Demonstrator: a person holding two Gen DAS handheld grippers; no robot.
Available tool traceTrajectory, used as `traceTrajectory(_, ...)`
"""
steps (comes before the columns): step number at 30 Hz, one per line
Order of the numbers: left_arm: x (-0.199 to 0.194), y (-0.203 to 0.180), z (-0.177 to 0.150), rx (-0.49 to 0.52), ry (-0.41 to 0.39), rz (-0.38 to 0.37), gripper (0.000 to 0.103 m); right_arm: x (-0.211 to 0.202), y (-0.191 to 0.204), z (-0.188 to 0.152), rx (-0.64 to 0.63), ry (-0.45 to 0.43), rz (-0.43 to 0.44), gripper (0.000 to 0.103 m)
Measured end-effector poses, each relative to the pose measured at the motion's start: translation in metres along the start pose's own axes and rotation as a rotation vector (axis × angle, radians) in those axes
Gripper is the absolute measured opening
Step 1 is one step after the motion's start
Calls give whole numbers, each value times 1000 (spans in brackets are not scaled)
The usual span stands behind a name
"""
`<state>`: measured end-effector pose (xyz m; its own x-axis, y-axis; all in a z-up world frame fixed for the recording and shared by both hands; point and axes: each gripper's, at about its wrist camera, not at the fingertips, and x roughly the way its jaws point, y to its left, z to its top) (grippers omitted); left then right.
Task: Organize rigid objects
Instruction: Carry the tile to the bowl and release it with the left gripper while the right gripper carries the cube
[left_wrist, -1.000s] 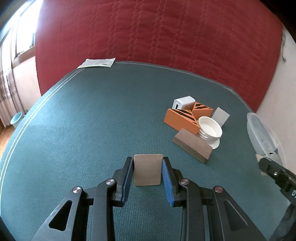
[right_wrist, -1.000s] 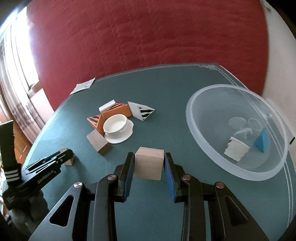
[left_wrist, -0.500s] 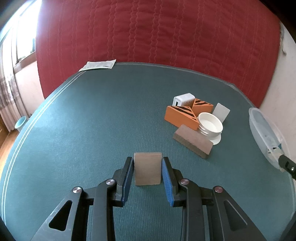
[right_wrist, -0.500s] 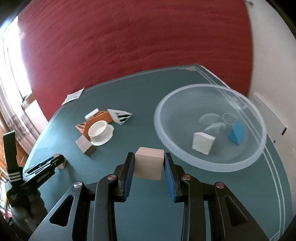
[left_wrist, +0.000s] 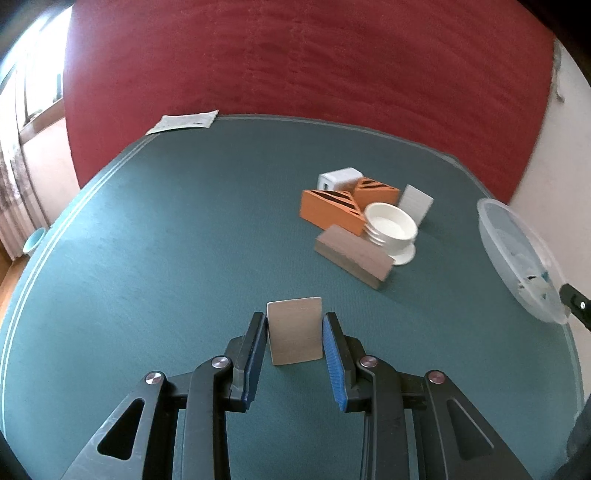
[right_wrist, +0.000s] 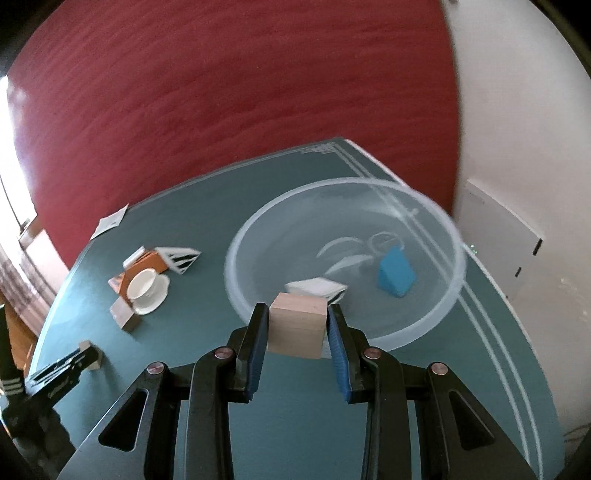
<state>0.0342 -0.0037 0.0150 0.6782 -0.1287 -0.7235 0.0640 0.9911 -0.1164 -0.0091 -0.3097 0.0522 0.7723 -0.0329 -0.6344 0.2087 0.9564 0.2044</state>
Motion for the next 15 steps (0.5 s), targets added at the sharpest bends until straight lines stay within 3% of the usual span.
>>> traceTrajectory(15,-9,-36,-5,67,14,-32,33,13,-40,18,23,-50,-82,34)
